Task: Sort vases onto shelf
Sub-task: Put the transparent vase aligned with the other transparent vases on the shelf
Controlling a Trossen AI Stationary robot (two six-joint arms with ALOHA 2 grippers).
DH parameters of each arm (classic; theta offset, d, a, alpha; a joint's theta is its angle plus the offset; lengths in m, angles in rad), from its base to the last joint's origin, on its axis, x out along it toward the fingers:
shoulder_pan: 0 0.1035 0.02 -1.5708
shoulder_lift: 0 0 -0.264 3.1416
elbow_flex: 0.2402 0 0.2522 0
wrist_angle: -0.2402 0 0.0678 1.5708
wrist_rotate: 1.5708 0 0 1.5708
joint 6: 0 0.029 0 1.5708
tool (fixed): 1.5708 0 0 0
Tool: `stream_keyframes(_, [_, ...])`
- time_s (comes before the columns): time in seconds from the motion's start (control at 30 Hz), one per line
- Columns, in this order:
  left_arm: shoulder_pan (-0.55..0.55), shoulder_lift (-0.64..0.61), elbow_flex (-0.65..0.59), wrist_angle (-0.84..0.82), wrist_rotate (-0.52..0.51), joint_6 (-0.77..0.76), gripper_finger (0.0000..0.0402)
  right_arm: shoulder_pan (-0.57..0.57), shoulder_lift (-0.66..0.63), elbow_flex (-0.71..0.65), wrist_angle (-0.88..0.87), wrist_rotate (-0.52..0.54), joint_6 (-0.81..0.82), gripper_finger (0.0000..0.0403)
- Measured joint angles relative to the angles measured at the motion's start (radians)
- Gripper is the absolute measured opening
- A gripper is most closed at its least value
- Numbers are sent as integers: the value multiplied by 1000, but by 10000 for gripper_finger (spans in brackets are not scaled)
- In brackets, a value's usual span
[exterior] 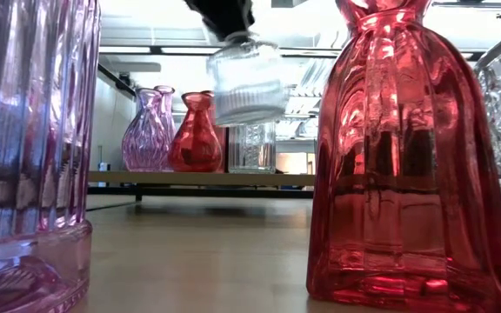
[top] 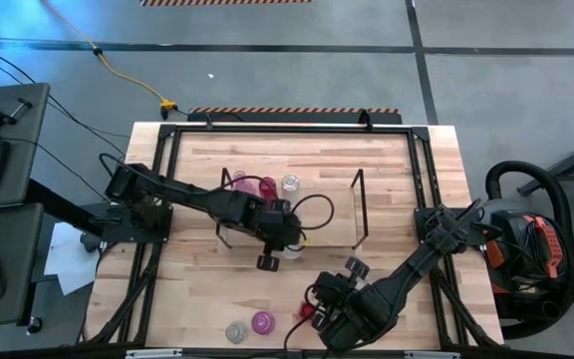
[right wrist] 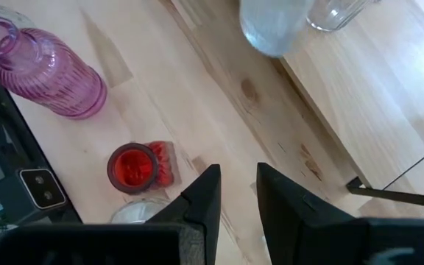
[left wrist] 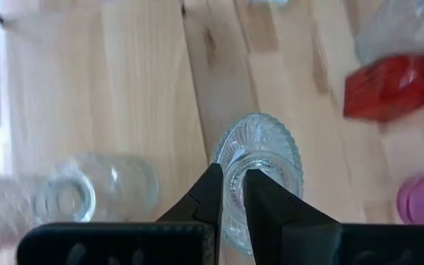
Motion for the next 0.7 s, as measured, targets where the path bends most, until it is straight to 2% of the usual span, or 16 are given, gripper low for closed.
stream_keyframes(0.23, [-48,-6,0,-135,1,-8,25,14,0,0,-14,15,41,69])
stream_keyframes(0.47, [-42,-6,0,-133,-36,-10,27,16,0,0,-30,71,44,69])
stream_keyframes(0.7, [14,-6,-3,-69,-49,-14,26,15,0,0,-41,84,42,69])
